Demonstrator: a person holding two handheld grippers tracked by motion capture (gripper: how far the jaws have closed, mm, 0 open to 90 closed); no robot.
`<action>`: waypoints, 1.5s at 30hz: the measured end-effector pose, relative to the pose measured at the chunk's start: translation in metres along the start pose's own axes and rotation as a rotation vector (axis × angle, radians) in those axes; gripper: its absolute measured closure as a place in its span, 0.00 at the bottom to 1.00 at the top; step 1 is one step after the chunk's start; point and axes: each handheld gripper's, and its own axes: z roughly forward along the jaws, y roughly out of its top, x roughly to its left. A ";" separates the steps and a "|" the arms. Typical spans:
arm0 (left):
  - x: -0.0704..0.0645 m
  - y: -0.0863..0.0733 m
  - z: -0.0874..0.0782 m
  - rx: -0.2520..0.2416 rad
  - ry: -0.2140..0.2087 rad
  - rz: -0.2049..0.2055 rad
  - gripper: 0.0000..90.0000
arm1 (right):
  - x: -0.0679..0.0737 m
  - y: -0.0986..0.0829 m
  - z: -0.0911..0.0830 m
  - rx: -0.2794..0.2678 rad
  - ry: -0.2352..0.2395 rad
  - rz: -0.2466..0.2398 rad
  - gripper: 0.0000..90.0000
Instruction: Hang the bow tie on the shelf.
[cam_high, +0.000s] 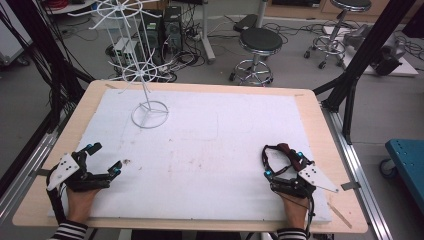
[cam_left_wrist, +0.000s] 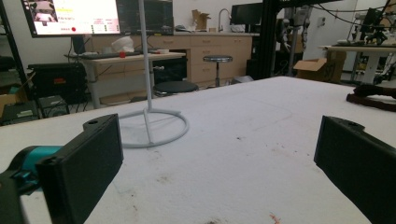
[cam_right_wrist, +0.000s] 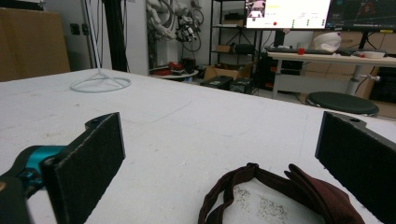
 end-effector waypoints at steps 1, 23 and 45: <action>0.000 0.000 0.000 0.000 0.000 0.000 0.02 | 0.000 0.000 0.000 0.000 0.001 -0.003 0.01; -0.001 0.000 0.000 0.000 0.004 0.006 0.02 | -0.002 0.002 0.001 0.004 0.015 0.010 0.01; -0.001 0.000 0.000 -0.003 0.004 0.008 0.02 | -0.017 0.062 -0.006 0.118 0.016 -0.042 0.01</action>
